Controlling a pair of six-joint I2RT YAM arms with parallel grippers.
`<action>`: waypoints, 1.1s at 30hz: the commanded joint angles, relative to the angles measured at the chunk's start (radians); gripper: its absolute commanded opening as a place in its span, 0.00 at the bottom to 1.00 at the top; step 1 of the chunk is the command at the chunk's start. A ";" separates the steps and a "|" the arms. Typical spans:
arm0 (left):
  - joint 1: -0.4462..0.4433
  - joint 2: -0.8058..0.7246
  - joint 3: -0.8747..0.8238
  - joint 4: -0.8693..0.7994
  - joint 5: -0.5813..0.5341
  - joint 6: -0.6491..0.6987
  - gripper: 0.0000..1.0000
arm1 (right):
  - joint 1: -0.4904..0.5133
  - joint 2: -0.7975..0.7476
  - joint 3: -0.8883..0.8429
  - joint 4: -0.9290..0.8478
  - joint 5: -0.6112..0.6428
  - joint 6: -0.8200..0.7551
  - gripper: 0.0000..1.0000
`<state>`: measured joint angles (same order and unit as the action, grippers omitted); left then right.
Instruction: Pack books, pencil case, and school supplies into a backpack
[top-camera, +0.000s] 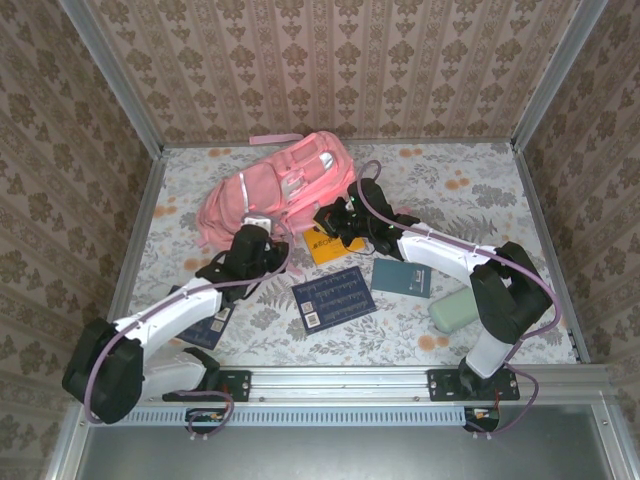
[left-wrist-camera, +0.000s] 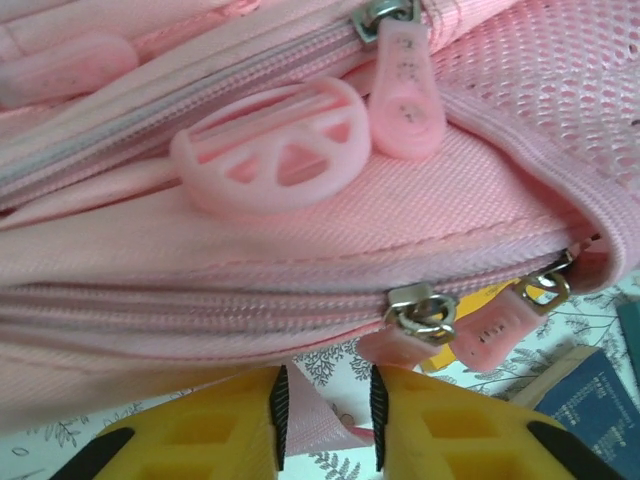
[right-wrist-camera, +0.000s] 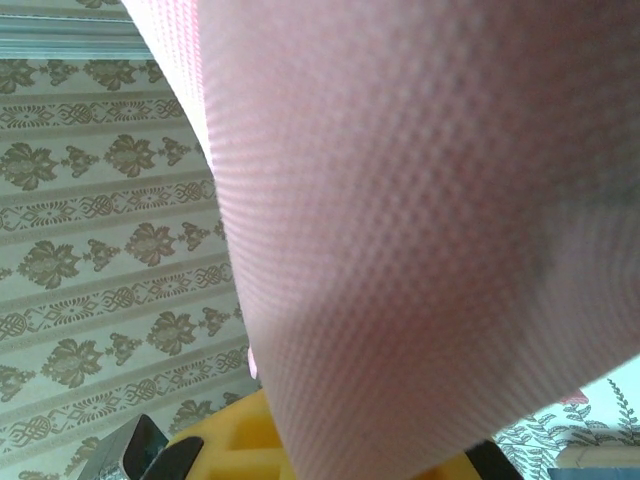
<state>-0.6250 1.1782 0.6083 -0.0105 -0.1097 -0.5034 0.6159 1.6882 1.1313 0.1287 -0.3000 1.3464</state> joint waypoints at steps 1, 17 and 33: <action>-0.011 0.026 0.046 0.005 -0.054 0.037 0.35 | -0.002 -0.040 0.012 0.033 -0.024 0.010 0.00; -0.025 0.165 0.120 0.071 -0.262 0.015 0.25 | 0.002 -0.042 0.013 0.036 -0.030 0.013 0.00; 0.066 -0.004 0.044 -0.083 -0.243 -0.043 0.00 | -0.069 -0.073 -0.034 0.009 -0.011 -0.016 0.00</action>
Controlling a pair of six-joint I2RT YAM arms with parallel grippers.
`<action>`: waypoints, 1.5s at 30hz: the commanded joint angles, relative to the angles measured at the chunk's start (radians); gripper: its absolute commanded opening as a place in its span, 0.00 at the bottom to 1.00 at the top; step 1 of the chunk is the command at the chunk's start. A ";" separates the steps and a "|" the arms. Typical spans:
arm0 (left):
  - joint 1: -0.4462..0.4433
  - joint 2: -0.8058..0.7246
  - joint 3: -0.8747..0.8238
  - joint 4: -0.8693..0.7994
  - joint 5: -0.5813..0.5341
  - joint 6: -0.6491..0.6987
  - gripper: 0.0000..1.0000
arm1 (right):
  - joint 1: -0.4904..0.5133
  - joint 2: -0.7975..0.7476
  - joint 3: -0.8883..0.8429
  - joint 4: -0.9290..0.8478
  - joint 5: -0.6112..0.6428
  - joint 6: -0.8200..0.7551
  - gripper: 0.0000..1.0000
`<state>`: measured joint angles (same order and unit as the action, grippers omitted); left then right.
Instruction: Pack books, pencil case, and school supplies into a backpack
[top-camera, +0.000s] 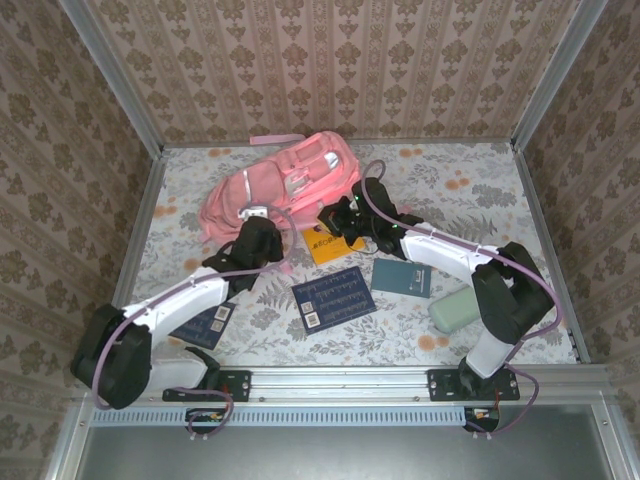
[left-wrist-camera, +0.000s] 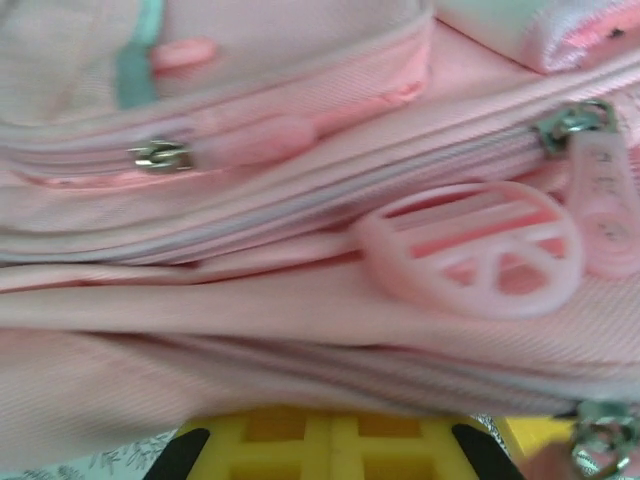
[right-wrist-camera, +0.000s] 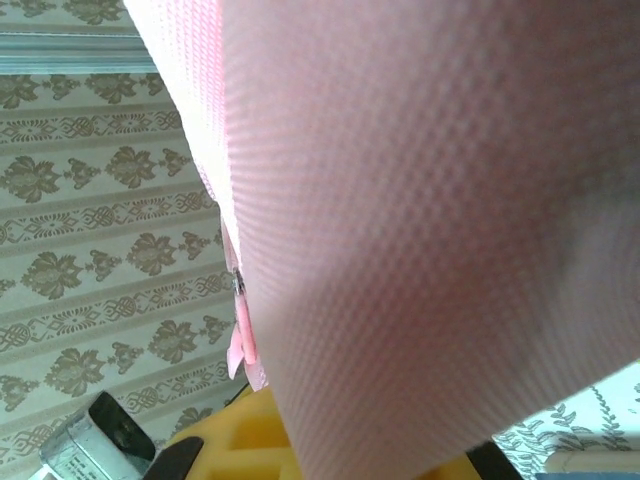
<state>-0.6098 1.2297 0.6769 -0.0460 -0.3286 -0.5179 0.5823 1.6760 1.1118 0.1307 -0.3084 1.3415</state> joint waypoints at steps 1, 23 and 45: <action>0.063 -0.067 -0.030 -0.060 -0.017 -0.028 0.00 | -0.042 -0.063 -0.018 0.006 -0.003 -0.012 0.00; -0.123 -0.143 -0.242 0.407 -0.077 0.083 0.29 | -0.075 -0.043 0.054 0.027 -0.092 0.021 0.00; -0.173 0.069 -0.235 0.740 -0.093 0.212 0.31 | -0.042 -0.055 0.155 -0.086 -0.084 0.004 0.00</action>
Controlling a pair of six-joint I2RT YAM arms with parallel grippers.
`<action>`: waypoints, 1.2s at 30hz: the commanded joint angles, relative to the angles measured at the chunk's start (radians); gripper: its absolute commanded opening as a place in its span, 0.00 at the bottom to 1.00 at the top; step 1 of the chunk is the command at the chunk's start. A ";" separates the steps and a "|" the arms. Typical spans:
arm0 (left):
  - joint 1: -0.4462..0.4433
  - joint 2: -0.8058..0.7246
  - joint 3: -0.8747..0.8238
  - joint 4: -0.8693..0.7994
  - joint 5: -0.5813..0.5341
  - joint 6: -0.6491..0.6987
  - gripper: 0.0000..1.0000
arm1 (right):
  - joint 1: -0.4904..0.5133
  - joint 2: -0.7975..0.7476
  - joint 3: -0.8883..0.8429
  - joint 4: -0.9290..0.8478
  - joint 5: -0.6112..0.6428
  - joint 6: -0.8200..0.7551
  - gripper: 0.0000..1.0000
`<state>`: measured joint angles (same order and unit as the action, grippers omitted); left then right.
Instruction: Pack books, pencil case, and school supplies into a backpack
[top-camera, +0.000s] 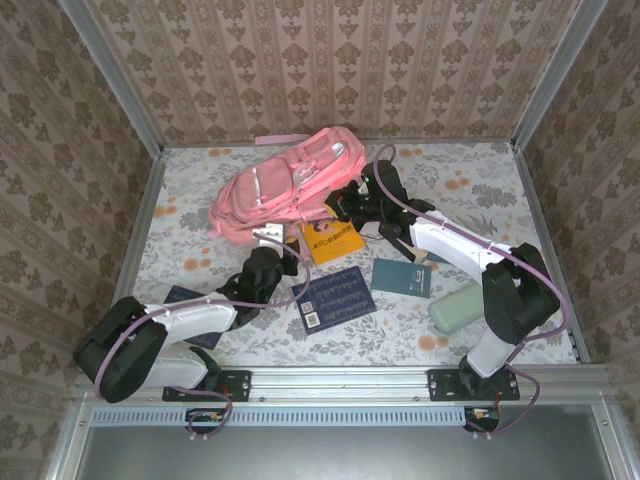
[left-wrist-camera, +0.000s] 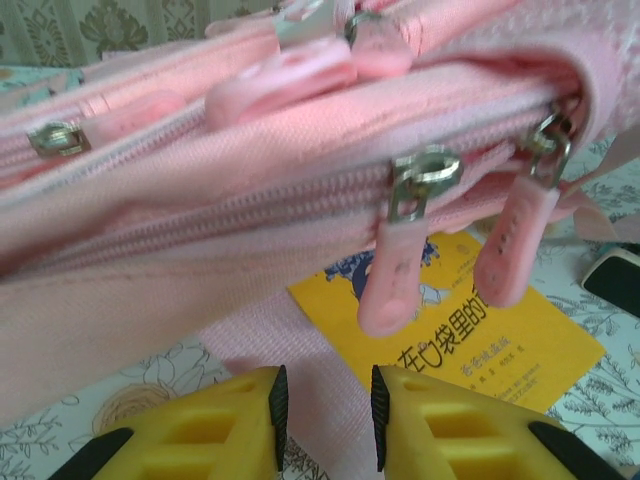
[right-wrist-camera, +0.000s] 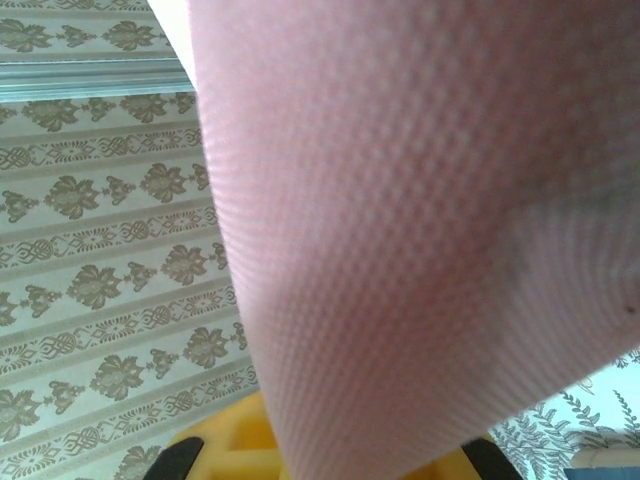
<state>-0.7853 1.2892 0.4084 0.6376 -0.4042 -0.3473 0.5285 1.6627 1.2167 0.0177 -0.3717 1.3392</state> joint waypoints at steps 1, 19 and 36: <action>0.006 0.011 0.037 0.056 -0.013 0.046 0.32 | 0.013 -0.043 0.050 0.024 -0.019 0.004 0.00; 0.064 0.061 0.087 0.075 0.029 0.051 0.41 | 0.039 -0.053 0.041 0.013 -0.009 0.000 0.00; 0.079 0.019 0.071 0.043 0.024 0.030 0.00 | 0.047 -0.061 0.021 0.012 0.005 -0.001 0.00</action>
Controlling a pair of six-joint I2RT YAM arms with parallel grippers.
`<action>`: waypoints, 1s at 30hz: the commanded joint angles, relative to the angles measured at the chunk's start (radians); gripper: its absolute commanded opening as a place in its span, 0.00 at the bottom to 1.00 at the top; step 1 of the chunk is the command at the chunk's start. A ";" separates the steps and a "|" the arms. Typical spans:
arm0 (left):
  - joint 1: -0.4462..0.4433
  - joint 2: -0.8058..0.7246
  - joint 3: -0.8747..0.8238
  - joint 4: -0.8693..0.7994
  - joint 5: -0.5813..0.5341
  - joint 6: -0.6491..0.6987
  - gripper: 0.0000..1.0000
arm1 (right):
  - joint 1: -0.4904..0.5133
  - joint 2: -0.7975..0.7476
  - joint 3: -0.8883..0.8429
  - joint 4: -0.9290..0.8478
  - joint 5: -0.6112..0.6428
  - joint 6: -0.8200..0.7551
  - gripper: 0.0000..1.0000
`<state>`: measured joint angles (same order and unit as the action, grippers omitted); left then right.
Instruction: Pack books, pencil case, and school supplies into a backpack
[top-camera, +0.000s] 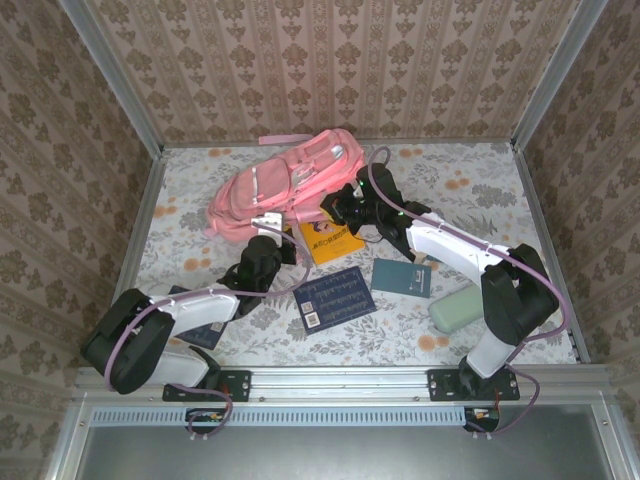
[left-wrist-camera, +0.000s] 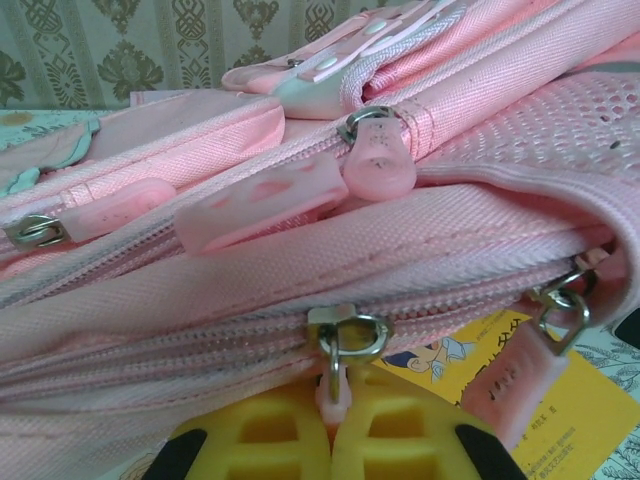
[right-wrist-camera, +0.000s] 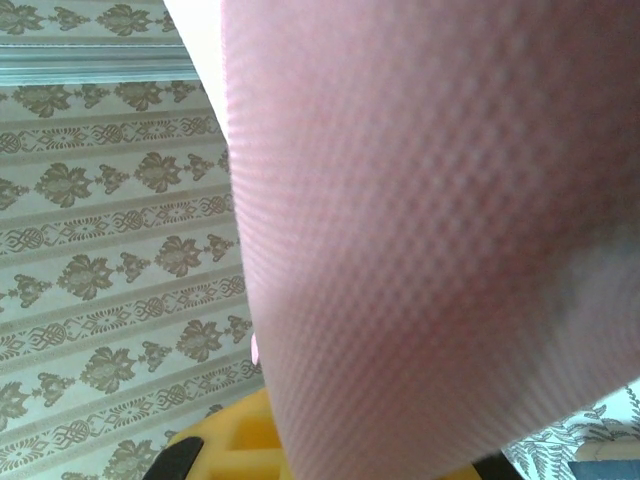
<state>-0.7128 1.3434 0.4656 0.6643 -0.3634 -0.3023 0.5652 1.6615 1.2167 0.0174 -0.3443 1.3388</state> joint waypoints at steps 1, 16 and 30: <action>0.008 -0.042 0.011 0.010 -0.011 -0.015 0.00 | 0.010 -0.060 0.020 0.010 -0.020 -0.004 0.00; 0.146 -0.217 -0.063 -0.271 0.067 -0.117 0.00 | -0.045 -0.098 -0.035 -0.005 0.001 -0.044 0.00; 0.431 -0.194 -0.012 -0.569 0.242 -0.081 0.00 | -0.145 -0.123 -0.095 -0.007 -0.025 -0.119 0.00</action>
<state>-0.3702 1.1259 0.4313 0.2363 -0.0013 -0.3725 0.4892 1.6169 1.1191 0.0151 -0.4232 1.2564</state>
